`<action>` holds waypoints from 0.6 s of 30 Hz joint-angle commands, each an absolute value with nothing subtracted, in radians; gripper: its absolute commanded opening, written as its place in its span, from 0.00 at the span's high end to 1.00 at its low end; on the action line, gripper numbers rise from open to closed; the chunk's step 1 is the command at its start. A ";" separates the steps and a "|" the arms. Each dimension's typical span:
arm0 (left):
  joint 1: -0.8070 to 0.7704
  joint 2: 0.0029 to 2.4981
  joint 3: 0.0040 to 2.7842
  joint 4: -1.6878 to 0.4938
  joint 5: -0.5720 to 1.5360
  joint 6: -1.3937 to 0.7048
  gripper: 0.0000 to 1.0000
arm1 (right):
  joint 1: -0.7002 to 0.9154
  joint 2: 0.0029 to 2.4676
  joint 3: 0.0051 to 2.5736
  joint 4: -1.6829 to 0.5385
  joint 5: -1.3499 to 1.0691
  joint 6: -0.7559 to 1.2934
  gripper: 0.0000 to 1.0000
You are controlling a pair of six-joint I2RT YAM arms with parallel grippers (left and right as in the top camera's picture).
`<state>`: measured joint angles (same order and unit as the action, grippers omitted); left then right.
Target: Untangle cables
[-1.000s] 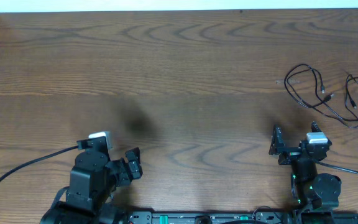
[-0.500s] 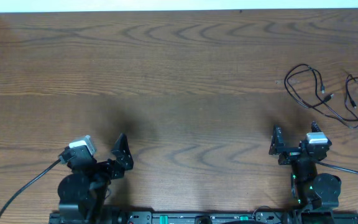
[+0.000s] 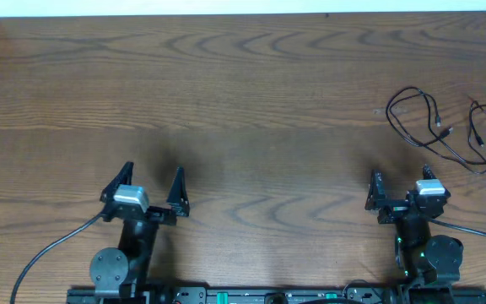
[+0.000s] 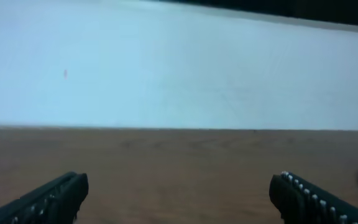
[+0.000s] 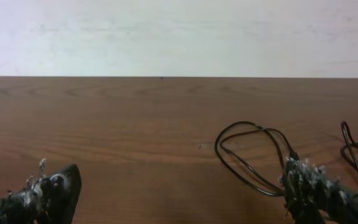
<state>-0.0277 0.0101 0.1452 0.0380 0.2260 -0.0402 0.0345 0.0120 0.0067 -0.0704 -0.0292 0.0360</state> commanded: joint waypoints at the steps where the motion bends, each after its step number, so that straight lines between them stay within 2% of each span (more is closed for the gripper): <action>1: -0.023 0.002 0.097 0.118 0.287 0.113 0.02 | 0.041 0.007 0.006 -0.075 -0.032 0.028 0.01; 11: -0.023 0.002 0.006 0.233 0.289 0.273 0.02 | 0.041 0.007 0.006 -0.075 -0.032 0.028 0.01; 18: -0.023 0.002 0.004 0.196 0.237 0.276 0.02 | 0.041 0.007 0.006 -0.075 -0.032 0.028 0.01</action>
<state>-0.0277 0.0101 0.0063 0.1947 0.2699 0.2459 0.0345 0.0120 0.0067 -0.0704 -0.0296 0.0360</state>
